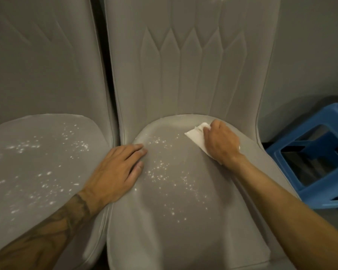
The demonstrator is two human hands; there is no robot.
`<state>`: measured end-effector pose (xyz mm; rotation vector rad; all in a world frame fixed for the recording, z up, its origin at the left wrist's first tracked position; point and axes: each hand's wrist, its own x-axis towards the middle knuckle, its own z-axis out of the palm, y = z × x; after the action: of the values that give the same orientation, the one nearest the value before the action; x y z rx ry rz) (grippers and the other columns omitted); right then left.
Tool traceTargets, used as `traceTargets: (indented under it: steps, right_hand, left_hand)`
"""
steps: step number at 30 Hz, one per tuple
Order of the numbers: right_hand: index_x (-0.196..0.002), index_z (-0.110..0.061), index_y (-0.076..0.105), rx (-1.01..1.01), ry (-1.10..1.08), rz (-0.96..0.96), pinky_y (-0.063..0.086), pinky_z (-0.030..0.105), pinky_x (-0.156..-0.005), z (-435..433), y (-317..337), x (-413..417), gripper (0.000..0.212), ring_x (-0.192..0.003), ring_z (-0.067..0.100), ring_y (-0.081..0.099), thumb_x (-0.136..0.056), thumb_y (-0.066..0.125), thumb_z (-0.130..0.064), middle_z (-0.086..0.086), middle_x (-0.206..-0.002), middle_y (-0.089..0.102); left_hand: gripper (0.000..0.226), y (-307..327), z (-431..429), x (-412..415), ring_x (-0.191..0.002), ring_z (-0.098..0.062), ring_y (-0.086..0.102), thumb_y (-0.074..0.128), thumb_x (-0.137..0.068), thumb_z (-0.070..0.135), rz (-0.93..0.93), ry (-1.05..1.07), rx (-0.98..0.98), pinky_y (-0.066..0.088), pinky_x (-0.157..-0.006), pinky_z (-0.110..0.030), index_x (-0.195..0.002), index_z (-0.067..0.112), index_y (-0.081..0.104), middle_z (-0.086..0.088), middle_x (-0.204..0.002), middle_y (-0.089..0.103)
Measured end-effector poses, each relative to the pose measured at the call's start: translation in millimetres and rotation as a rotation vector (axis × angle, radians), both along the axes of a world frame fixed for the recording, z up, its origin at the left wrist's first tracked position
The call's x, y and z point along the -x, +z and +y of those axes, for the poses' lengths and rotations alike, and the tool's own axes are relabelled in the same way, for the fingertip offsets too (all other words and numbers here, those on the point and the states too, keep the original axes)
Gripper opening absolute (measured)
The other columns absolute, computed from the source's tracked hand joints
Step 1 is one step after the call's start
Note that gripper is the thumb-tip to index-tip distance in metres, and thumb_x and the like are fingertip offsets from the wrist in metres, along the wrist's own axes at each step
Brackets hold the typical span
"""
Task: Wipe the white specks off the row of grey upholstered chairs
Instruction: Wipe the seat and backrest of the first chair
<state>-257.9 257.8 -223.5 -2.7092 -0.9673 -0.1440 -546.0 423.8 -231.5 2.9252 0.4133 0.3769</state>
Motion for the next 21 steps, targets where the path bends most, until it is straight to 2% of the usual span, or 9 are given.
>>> traceTargets:
  steps: [2, 5, 7, 12, 14, 16, 18, 19, 21]
  right_hand:
    - [-0.113, -0.006, 0.05, -0.011, 0.016, -0.017, 0.044, 0.044, -0.082, 21.1, -0.4, 15.1, 0.033, -0.105, 0.039, 0.059, -0.106, 0.035, -0.035, 0.018, -0.116, 0.059]
    - [-0.11, -0.01, 0.049, -0.045, 0.243, 0.022, 0.043, 0.044, -0.078, 33.3, -4.7, 48.6, 0.03, -0.097, 0.037, 0.058, -0.105, 0.037, -0.037, 0.014, -0.11, 0.058]
    - [-0.11, -0.013, 0.048, -0.027, 0.308, 0.039, 0.043, 0.044, -0.078, 26.4, -3.8, 50.2, 0.03, -0.095, 0.035, 0.057, -0.105, 0.036, -0.04, 0.011, -0.11, 0.057]
    - [-0.116, -0.008, 0.049, 0.035, 0.014, 0.025, 0.044, 0.045, -0.088, 30.1, 6.7, 13.2, 0.033, -0.11, 0.038, 0.057, -0.107, 0.033, -0.035, 0.016, -0.122, 0.058]
    - [-0.119, -0.005, 0.049, 0.054, -0.031, 0.003, 0.045, 0.046, -0.089, 45.4, 8.8, 20.1, 0.035, -0.111, 0.039, 0.058, -0.107, 0.033, -0.034, 0.019, -0.123, 0.058]
    - [-0.117, -0.006, 0.049, 0.012, 0.08, 0.015, 0.044, 0.045, -0.085, 55.9, 5.1, 40.4, 0.034, -0.106, 0.038, 0.058, -0.107, 0.034, -0.035, 0.017, -0.119, 0.058]
    - [-0.114, -0.012, 0.049, -0.011, 0.274, 0.028, 0.043, 0.043, -0.081, 53.5, -1.9, 59.9, 0.032, -0.099, 0.036, 0.058, -0.105, 0.036, -0.04, 0.013, -0.114, 0.057]
    - [-0.114, -0.015, 0.049, -0.003, 0.335, 0.028, 0.043, 0.042, -0.08, 49.0, -3.0, 61.7, 0.032, -0.098, 0.034, 0.057, -0.105, 0.036, -0.042, 0.01, -0.113, 0.057]
    - [-0.116, -0.015, 0.049, 0.018, 0.318, 0.029, 0.044, 0.043, -0.083, 41.6, 0.7, 46.5, 0.033, -0.102, 0.034, 0.057, -0.105, 0.035, -0.044, 0.01, -0.116, 0.057]
  left_hand:
    - [0.051, -0.5, 0.3, -0.5, -0.13, -0.02, 0.054, 0.034, -0.109, 0.042, 0.005, -0.008, 0.005, 0.032, -0.114, -0.03, -0.144, 0.016, 0.06, -0.001, -0.146, 0.058]
    - [0.051, 2.8, 1.9, -0.6, -0.131, -0.02, 0.053, 0.033, -0.109, 0.044, 0.019, -0.004, 0.03, 0.034, -0.114, -0.032, -0.143, 0.016, 0.06, -0.001, -0.147, 0.056]
    - [0.051, 6.9, -0.6, 0.9, -0.13, -0.022, 0.053, 0.033, -0.109, 0.045, 0.039, 0.008, 0.019, 0.036, -0.113, -0.034, -0.142, 0.016, 0.059, -0.002, -0.146, 0.055]
    - [0.056, 17.2, -0.9, 17.8, -0.129, -0.026, 0.054, 0.03, -0.107, 0.052, 0.099, 0.093, -0.028, 0.042, -0.113, -0.042, -0.137, 0.015, 0.061, -0.006, -0.143, 0.055]
    - [0.067, 15.3, -1.3, 21.3, -0.137, -0.026, 0.049, 0.021, -0.105, 0.057, 0.139, 0.155, 0.011, 0.036, -0.119, -0.042, -0.145, 0.016, 0.056, -0.008, -0.152, 0.049]
    - [0.075, 9.3, -2.8, 21.7, -0.147, -0.022, 0.039, 0.01, -0.103, 0.061, 0.149, 0.198, 0.047, 0.026, -0.125, -0.039, -0.153, 0.019, 0.048, -0.005, -0.162, 0.039]
    - [0.076, 3.8, -3.3, 21.3, -0.149, -0.02, 0.036, 0.01, -0.103, 0.062, 0.111, 0.217, 0.075, 0.02, -0.126, -0.036, -0.154, 0.02, 0.047, -0.003, -0.164, 0.036]
    - [0.074, 2.0, -2.9, 21.3, -0.148, -0.021, 0.038, 0.012, -0.104, 0.062, 0.091, 0.216, 0.086, 0.021, -0.125, -0.036, -0.153, 0.02, 0.048, -0.003, -0.163, 0.038]
    - [0.07, -1.2, -1.7, 22.5, -0.144, -0.023, 0.043, 0.017, -0.106, 0.059, 0.064, 0.208, 0.085, 0.028, -0.123, -0.04, -0.149, 0.017, 0.054, -0.005, -0.16, 0.043]
